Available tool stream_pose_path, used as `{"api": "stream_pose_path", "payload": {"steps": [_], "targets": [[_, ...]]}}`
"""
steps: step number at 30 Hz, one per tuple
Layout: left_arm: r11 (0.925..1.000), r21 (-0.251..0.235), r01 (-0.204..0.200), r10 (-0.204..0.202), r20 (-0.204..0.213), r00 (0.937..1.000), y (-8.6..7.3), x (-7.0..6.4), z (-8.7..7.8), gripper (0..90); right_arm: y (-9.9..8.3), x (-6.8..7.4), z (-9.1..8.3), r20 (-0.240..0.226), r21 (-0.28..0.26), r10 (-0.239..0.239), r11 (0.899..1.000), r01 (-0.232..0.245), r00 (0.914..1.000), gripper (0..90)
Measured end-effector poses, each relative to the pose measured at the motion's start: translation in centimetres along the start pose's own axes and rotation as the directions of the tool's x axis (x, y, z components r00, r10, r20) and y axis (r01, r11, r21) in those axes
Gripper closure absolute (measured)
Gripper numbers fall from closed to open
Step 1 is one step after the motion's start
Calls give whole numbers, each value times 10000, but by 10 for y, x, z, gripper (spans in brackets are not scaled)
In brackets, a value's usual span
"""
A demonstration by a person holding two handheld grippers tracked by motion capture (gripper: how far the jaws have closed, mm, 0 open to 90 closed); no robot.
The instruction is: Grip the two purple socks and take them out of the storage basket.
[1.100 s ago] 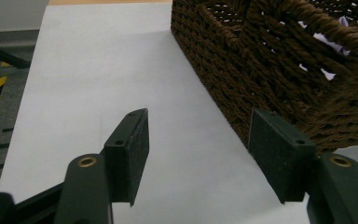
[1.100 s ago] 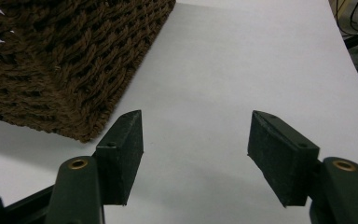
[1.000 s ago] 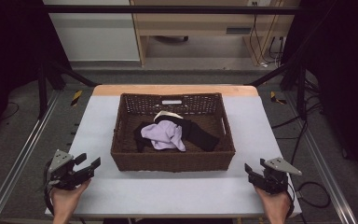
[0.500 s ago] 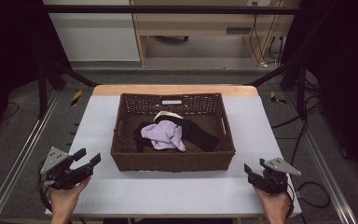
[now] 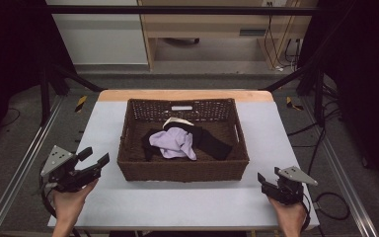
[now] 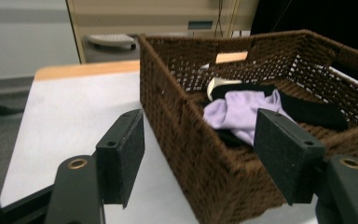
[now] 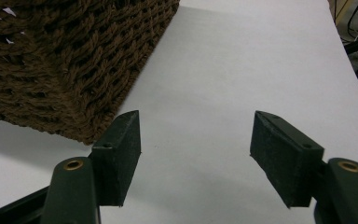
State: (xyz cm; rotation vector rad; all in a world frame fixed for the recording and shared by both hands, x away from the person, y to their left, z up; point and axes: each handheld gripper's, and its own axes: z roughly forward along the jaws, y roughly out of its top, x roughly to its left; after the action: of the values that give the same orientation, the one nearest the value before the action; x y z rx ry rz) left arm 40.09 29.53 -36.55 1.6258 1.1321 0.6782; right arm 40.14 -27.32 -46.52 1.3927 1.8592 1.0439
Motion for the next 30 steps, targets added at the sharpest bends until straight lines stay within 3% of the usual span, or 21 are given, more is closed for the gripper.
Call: {"api": "stream_pose_path", "payload": {"steps": [14,30], "targets": [[9991,-390,-153,169,400,9991,31,-15,14,325,0,-1,1,44,-19,-60,10000,60,10000,328],[9962,-325,-806,823,544,9951,67,-39,50,332,0,-2,2,31,-55,-42,10000,42,10000,328]]}}
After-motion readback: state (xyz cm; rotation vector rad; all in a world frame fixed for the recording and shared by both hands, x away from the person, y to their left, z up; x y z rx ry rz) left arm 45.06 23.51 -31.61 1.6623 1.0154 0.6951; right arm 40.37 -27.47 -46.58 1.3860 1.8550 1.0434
